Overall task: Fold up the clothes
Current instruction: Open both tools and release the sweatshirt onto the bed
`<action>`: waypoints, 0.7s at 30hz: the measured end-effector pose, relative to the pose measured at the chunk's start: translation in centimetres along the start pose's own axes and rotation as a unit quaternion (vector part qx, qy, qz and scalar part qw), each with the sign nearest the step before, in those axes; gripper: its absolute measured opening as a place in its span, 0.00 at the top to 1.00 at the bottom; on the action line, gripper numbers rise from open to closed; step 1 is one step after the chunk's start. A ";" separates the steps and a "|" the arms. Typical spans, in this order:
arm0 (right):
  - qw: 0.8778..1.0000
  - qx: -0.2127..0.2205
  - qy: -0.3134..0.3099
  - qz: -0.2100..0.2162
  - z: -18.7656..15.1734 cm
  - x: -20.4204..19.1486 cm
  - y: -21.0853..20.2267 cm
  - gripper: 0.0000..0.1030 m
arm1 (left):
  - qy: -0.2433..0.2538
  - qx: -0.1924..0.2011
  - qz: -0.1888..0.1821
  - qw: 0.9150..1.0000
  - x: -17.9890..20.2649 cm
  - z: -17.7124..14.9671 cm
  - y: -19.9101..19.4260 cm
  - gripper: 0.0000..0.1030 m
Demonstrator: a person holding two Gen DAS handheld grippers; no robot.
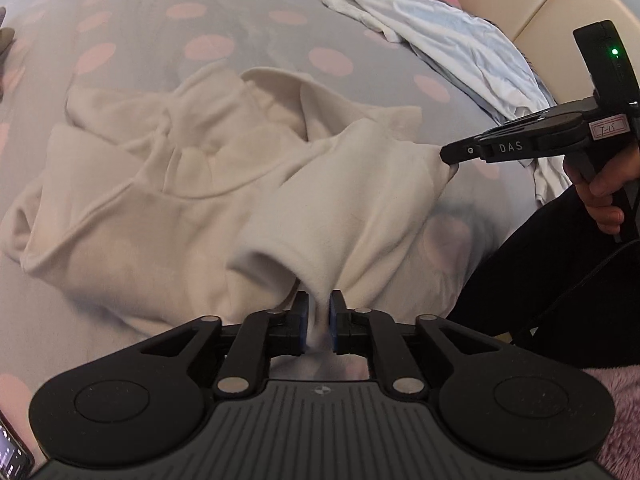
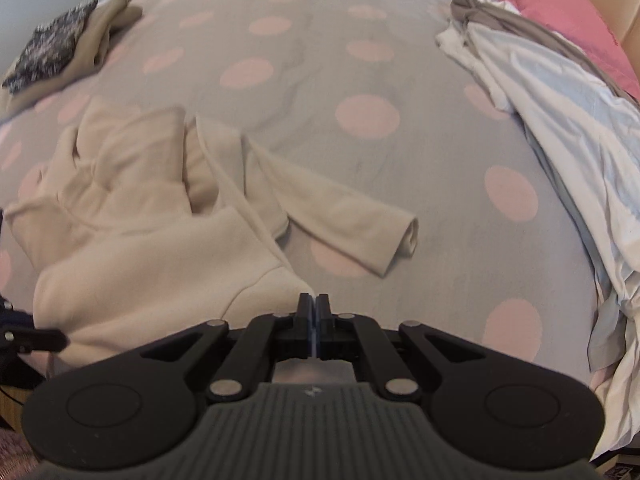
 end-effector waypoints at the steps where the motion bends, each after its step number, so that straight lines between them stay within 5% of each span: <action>1: 1.000 -0.005 -0.005 0.001 -0.1 -0.1 0.0 0.98 | 0.000 -0.002 -0.002 1.000 -0.1 -0.2 -0.2 0.82; 5: 1.000 0.011 -0.023 -0.010 -0.2 -0.2 -1.2 0.90 | 0.005 0.005 0.005 1.000 -0.6 -0.4 -2.3 0.72; 8: 0.998 0.045 -0.039 -0.001 0.3 -0.3 -3.4 0.74 | 0.011 0.015 0.014 1.000 -1.8 -0.1 -4.3 0.59; 16: 0.988 0.060 -0.141 0.038 3.4 -2.3 -3.3 0.71 | 0.052 0.031 0.064 0.996 -6.0 2.8 -6.6 0.59; 21: 0.970 0.043 -0.228 0.069 4.5 -4.0 -0.5 0.68 | 0.133 0.035 0.088 0.987 -7.6 3.3 -5.4 0.57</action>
Point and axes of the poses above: each gripper's, at about its wrist camera, not at the fingertips, and y roughly the way its jaws point, x to its right, z to its top, the point moved 2 cm from there along y, roughly the way its jaws point, and after that the axes turned 9 degrees about -x, right-handed, at the moved point
